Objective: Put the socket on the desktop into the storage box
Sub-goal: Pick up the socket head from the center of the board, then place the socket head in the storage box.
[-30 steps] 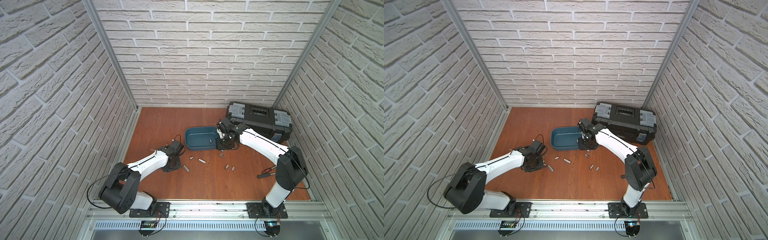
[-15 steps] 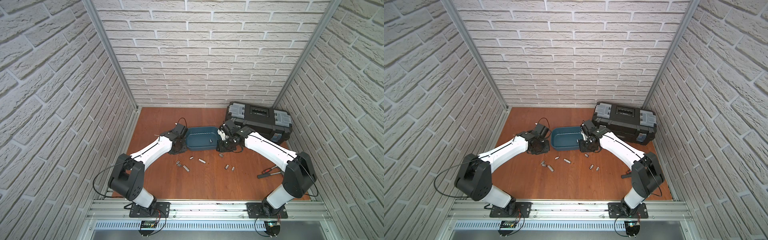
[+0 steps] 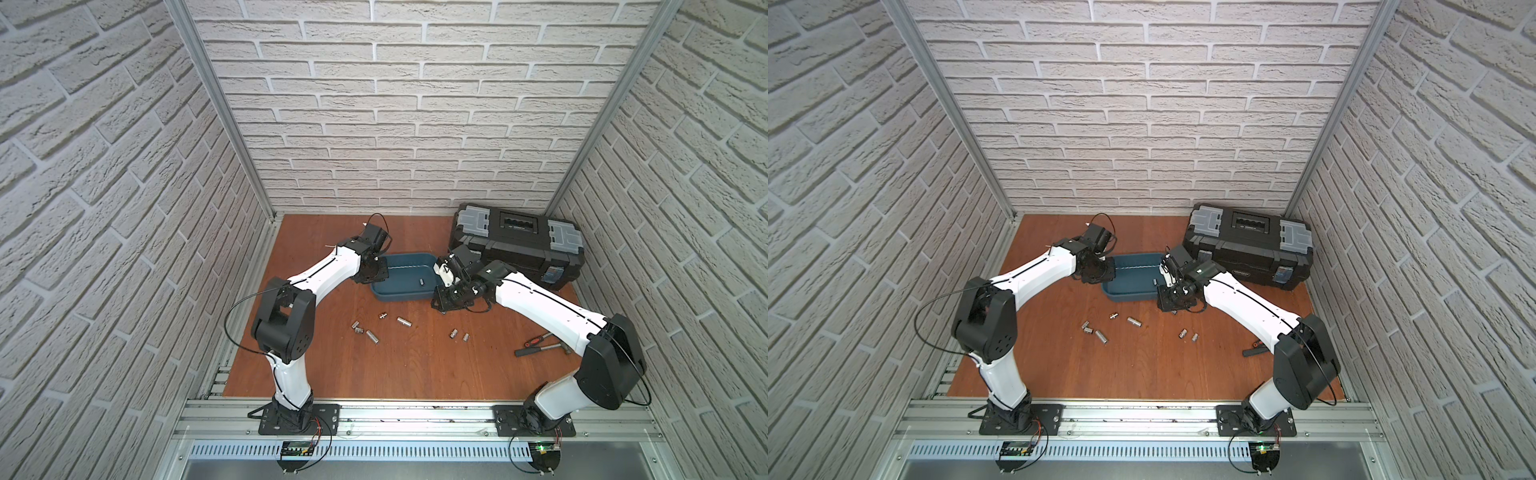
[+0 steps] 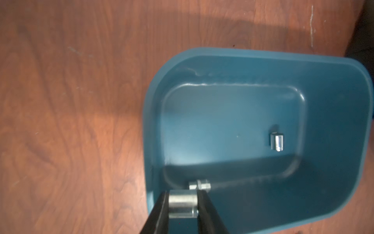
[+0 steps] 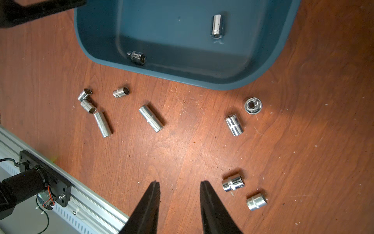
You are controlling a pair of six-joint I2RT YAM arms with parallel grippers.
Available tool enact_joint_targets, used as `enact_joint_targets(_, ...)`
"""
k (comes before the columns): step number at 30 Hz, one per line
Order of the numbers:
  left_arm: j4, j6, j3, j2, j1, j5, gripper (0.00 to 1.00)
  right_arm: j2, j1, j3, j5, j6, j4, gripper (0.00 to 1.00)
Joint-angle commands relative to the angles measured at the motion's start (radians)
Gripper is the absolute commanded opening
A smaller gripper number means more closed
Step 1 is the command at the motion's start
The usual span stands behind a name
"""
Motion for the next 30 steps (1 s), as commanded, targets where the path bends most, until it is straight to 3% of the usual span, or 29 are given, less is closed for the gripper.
enact_joint_targets(1,-0.004,0.028,0.070,0.061,0.011,0.038,0.29,-0.037,0.010,-0.017,0.006,0.002,0.026,0.39)
enact_joint_targets(15,-0.058,0.075,0.246,0.252,0.020,0.052,0.30,-0.042,0.022,-0.032,0.015,0.025,0.034,0.39)
enact_joint_targets(23,-0.047,0.076,0.237,0.247,0.019,0.056,0.33,-0.034,0.024,-0.031,0.024,0.028,0.034,0.40)
enact_joint_targets(30,-0.045,0.101,0.221,0.196,0.008,0.036,0.42,-0.028,0.025,-0.029,0.033,0.033,0.039,0.40)
